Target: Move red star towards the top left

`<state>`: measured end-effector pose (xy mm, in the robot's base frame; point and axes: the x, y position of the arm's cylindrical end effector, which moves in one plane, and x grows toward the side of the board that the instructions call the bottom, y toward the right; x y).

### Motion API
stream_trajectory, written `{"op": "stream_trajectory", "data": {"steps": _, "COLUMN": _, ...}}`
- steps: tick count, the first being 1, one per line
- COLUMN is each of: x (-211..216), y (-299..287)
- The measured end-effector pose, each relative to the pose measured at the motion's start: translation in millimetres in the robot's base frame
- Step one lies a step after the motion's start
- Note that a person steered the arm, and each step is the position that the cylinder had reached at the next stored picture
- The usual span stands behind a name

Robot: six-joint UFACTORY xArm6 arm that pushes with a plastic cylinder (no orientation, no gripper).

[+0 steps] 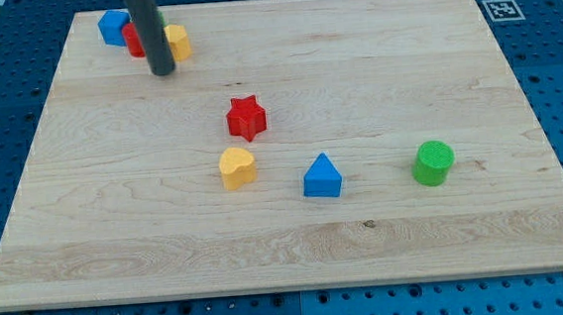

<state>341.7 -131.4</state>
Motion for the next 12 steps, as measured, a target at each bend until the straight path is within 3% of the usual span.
{"op": "stream_trajectory", "data": {"steps": 1, "x": 15.9, "y": 51.1}}
{"op": "stream_trajectory", "data": {"steps": 6, "x": 99.2, "y": 37.1}}
{"op": "stream_trajectory", "data": {"steps": 8, "x": 83.4, "y": 58.0}}
{"op": "stream_trajectory", "data": {"steps": 10, "x": 76.3, "y": 128.1}}
{"op": "stream_trajectory", "data": {"steps": 12, "x": 116.1, "y": 128.9}}
